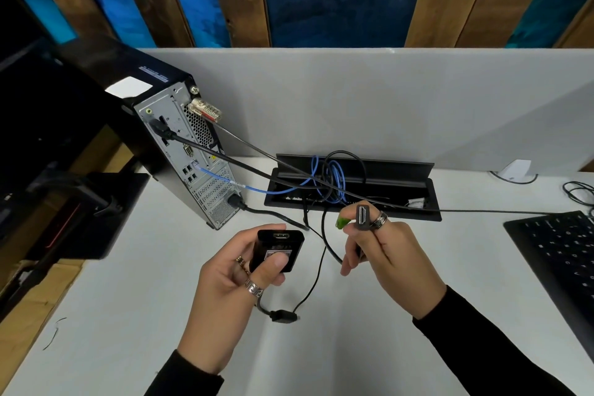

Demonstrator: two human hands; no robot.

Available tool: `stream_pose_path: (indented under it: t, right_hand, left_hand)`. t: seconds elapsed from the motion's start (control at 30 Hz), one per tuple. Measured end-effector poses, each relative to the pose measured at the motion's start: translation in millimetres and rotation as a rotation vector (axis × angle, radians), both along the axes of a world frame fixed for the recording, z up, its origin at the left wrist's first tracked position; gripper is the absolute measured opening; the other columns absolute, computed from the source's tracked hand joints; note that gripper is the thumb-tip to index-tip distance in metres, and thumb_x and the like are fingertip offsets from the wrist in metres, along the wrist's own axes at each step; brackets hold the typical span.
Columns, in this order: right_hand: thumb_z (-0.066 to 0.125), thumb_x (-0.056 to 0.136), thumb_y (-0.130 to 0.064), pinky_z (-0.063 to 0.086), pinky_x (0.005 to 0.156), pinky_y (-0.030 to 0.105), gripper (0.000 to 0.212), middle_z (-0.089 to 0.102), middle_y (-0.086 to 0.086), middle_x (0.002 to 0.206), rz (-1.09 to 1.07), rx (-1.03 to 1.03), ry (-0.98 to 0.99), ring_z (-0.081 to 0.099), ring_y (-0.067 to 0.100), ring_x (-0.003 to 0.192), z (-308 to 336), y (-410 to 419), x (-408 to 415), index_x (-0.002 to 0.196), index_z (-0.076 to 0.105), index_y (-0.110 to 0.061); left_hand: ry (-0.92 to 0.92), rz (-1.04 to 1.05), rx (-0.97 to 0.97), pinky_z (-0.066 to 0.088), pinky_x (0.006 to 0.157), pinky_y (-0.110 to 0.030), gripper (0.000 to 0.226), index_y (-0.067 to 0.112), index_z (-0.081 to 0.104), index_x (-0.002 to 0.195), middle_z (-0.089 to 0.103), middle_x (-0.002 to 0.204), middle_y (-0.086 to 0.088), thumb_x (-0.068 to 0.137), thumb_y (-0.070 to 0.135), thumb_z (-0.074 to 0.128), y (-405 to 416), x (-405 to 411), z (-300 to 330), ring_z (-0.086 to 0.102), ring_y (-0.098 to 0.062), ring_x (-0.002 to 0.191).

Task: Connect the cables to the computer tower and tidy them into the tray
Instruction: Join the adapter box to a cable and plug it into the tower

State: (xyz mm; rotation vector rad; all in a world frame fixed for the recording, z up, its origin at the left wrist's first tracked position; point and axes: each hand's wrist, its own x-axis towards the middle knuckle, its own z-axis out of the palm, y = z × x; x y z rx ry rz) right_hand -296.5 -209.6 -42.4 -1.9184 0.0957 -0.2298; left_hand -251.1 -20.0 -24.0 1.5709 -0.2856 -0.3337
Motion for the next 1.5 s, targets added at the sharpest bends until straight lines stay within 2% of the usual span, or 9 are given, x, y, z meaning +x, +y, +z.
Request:
stream_pose_path:
  t: [0.13, 0.23, 0.4, 0.57, 0.63, 0.77, 0.93, 1.2, 1.5]
  right_hand:
    - [0.037, 0.080, -0.052, 0.054, 0.064, 0.033, 0.021, 0.056, -0.008, 0.053, 0.013, -0.034, -0.044, 0.064, 0.023, 0.055, 5, -3, 1, 0.082, 0.052, -0.037]
    - [0.039, 0.083, -0.050, 0.054, 0.064, 0.034, 0.022, 0.057, -0.009, 0.055, 0.032, -0.062, -0.041, 0.062, 0.023, 0.056, 10, -4, 4, 0.084, 0.052, -0.032]
    - [0.035, 0.091, -0.028, 0.040, 0.062, 0.009, 0.020, 0.055, -0.017, 0.068, 0.089, -0.239, -0.099, 0.058, 0.007, 0.064, 16, -4, 5, 0.089, 0.047, -0.043]
    - [0.038, 0.083, -0.031, 0.042, 0.064, 0.041, 0.017, 0.049, 0.008, 0.077, 0.265, -0.221, -0.049, 0.042, 0.017, 0.067, 40, -1, 1, 0.092, 0.048, -0.041]
    - [0.041, 0.078, -0.033, 0.042, 0.068, 0.035, 0.025, 0.047, 0.014, 0.084, 0.376, -0.134, 0.075, 0.040, 0.021, 0.077, 36, -6, 7, 0.099, 0.051, -0.041]
    - [0.061, 0.079, -0.046, 0.041, 0.082, 0.018, 0.019, 0.062, -0.017, 0.081, 0.414, 0.008, 0.167, 0.045, 0.015, 0.099, 28, -16, 14, 0.092, 0.067, -0.033]
    - [0.037, 0.077, -0.075, 0.042, 0.069, 0.013, 0.043, 0.050, -0.017, 0.070, 0.342, 0.088, 0.070, 0.047, -0.001, 0.068, 46, -2, 13, 0.074, 0.055, -0.035]
    - [0.037, 0.074, -0.078, 0.038, 0.064, 0.011, 0.036, 0.048, -0.017, 0.063, 0.256, 0.086, 0.067, 0.046, 0.001, 0.062, 29, 23, 27, 0.068, 0.054, -0.046]
    - [0.036, 0.076, -0.076, 0.034, 0.059, 0.010, 0.035, 0.043, -0.013, 0.061, 0.203, 0.105, 0.065, 0.039, 0.004, 0.059, 26, 41, 42, 0.067, 0.053, -0.047]
  left_hand:
    - [0.000, -0.009, 0.002, 0.048, 0.060, -0.011, 0.027, 0.042, 0.071, 0.084, 0.070, 0.073, 0.007, 0.065, 0.022, 0.069, 1, -1, 2, 0.061, -0.009, 0.056]
    - [-0.008, -0.033, -0.027, 0.047, 0.061, -0.011, 0.032, 0.041, 0.071, 0.085, 0.071, 0.076, 0.006, 0.054, 0.039, 0.076, 3, 0, 3, 0.063, -0.009, 0.059]
    - [-0.016, -0.082, -0.135, 0.052, 0.064, -0.013, 0.041, 0.035, 0.073, 0.084, 0.074, 0.082, 0.005, 0.048, 0.053, 0.082, 8, 0, 3, 0.069, -0.008, 0.074]
    - [0.007, -0.069, -0.185, 0.054, 0.062, -0.014, 0.024, 0.035, 0.074, 0.079, 0.076, 0.082, 0.003, 0.055, 0.035, 0.079, 13, 2, 5, 0.071, -0.011, 0.074]
    - [-0.004, -0.073, -0.169, 0.053, 0.066, -0.014, 0.035, 0.036, 0.073, 0.081, 0.075, 0.083, 0.003, 0.050, 0.048, 0.082, 16, 5, 4, 0.070, -0.010, 0.073]
    - [0.035, -0.059, -0.155, 0.053, 0.067, -0.015, 0.049, 0.037, 0.073, 0.081, 0.074, 0.079, 0.002, 0.039, 0.061, 0.082, 25, 11, -3, 0.068, -0.011, 0.067]
    - [0.015, -0.083, -0.082, 0.050, 0.064, -0.011, 0.051, 0.044, 0.071, 0.083, 0.071, 0.075, 0.007, 0.040, 0.070, 0.077, 37, 21, -6, 0.061, -0.008, 0.057]
    - [-0.022, -0.175, -0.134, 0.053, 0.070, -0.030, 0.038, 0.034, 0.068, 0.087, 0.071, 0.088, -0.007, 0.057, 0.055, 0.079, 49, 41, -8, 0.064, -0.019, 0.072]
    - [-0.022, -0.207, -0.222, 0.056, 0.073, -0.022, 0.030, 0.034, 0.070, 0.085, 0.074, 0.089, -0.001, 0.060, 0.046, 0.080, 45, 59, -8, 0.070, -0.015, 0.081]
